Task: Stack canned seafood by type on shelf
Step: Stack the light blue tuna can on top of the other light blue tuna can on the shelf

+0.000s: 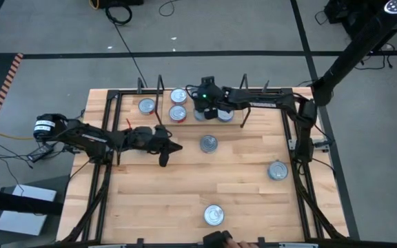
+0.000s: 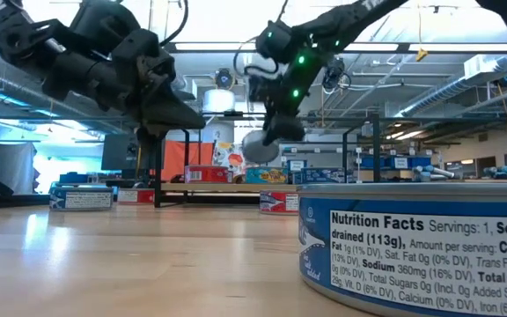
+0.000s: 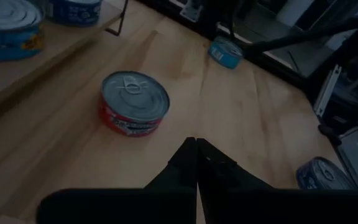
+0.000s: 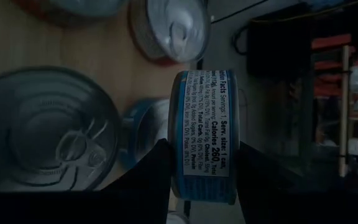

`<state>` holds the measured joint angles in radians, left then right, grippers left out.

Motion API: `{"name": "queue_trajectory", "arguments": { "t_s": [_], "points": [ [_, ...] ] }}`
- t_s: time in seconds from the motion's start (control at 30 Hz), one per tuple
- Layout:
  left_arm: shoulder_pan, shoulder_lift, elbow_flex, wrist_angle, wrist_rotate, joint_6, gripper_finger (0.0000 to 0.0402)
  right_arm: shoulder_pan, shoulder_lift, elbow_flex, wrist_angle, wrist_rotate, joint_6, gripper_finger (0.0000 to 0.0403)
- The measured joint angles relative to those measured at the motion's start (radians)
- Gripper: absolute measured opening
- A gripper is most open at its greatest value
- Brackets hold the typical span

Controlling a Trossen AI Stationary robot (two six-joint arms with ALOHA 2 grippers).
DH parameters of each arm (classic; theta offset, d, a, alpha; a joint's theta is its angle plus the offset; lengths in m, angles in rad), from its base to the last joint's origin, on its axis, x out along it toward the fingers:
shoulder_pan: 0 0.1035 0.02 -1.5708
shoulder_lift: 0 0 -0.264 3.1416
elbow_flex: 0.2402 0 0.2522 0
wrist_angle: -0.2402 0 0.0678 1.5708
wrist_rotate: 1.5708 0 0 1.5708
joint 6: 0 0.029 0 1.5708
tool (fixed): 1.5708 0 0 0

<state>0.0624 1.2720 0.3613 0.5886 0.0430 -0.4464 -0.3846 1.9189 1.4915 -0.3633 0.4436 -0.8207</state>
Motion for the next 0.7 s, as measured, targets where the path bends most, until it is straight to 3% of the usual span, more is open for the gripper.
{"name": "queue_trajectory", "arguments": {
  "t_s": [0.7],
  "points": [
    [-0.011, 0.000, -0.002, -0.016, -0.031, -0.006, 0.0005, -0.039, 0.049, 0.002, -0.016, -0.073, 0.006, 0.0171]
  ]
}}
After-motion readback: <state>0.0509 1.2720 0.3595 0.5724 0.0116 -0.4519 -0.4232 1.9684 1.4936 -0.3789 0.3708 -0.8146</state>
